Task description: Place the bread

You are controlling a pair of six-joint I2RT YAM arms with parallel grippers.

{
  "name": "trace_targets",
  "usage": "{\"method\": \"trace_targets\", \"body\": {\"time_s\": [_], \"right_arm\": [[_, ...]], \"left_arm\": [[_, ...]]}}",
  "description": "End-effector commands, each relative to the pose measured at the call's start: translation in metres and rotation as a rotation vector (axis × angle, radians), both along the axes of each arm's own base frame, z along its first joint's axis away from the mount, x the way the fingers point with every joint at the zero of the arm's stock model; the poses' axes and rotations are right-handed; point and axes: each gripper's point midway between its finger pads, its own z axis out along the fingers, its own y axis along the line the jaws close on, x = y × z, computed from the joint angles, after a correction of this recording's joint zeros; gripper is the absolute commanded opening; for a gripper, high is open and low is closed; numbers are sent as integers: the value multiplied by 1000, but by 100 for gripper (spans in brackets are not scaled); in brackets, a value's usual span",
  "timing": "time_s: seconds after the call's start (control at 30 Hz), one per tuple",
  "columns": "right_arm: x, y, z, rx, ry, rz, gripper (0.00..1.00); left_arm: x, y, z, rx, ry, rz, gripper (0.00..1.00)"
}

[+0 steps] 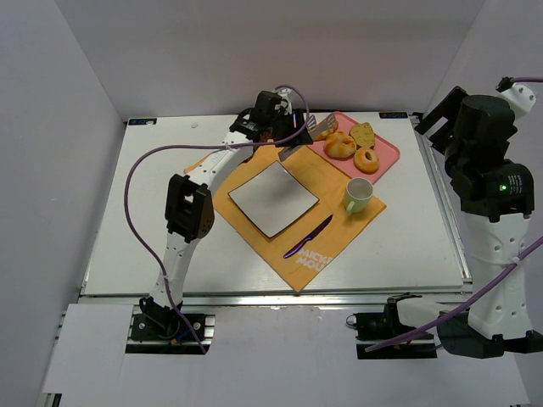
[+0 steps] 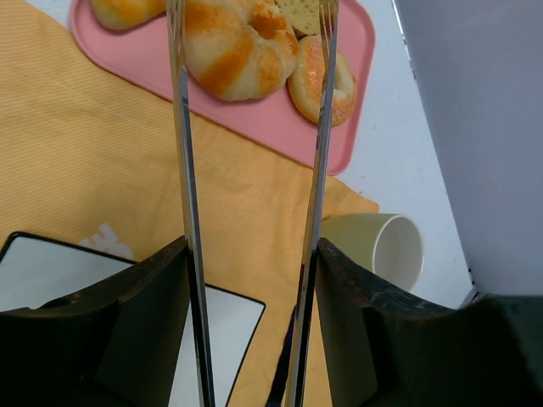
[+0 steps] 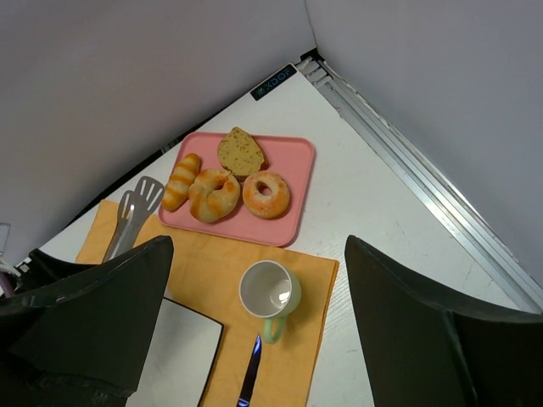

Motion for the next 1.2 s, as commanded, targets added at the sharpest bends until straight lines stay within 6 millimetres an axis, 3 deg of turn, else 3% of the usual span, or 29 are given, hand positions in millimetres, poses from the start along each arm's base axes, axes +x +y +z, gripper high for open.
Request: {"method": "trace_targets", "body": {"time_s": [0.0,0.27,0.73,1.17], "right_arm": [[-4,-2,5,25,-35,-17,89],[-6,4,-11,77,-27,-3,88],[-6,7,-27,96,-10,1,88],[-6,6,-30,87,1,4,89]], "left_arm": [[-1,-20,28,-116,-30,-26,67],[0,-27,-2,-128,42,7,73],[-13,-30,-53,-89,153,8,72],[-9,-46,-56,-167,174,0,73]]}}
